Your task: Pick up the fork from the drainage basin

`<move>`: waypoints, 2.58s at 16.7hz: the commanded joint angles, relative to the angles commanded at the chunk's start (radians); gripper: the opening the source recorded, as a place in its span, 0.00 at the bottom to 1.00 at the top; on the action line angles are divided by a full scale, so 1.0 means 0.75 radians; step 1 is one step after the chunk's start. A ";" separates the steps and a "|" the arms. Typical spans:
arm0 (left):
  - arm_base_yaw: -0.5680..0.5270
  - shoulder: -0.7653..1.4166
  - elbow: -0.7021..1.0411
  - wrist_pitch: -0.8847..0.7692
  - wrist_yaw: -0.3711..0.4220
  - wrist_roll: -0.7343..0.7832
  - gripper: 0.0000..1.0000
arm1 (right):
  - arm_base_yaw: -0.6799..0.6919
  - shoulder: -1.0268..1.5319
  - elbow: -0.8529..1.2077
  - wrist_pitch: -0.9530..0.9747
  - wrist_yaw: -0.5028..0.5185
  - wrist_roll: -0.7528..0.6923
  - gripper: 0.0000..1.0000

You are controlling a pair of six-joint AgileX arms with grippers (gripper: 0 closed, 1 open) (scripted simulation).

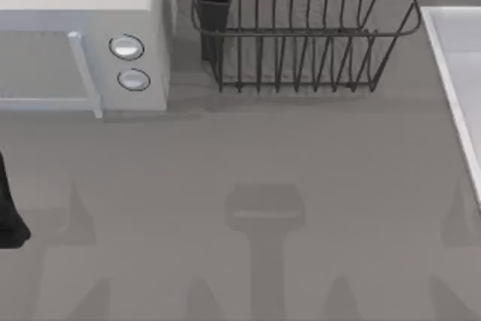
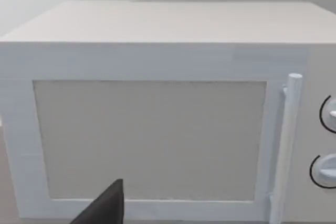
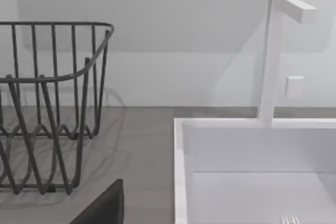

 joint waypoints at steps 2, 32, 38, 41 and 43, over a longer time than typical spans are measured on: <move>0.000 0.000 0.000 0.000 0.000 0.000 1.00 | 0.000 0.000 0.000 0.000 0.000 0.000 1.00; 0.000 0.000 0.000 0.000 0.000 0.000 1.00 | -0.053 0.455 0.397 -0.232 0.003 -0.054 1.00; 0.000 0.000 0.000 0.000 0.000 0.000 1.00 | -0.136 1.174 1.015 -0.596 0.007 -0.135 1.00; 0.000 0.000 0.000 0.000 0.000 0.000 1.00 | -0.182 1.581 1.364 -0.804 0.008 -0.179 1.00; 0.000 0.000 0.000 0.000 0.000 0.000 1.00 | -0.214 1.853 1.598 -0.945 0.009 -0.208 1.00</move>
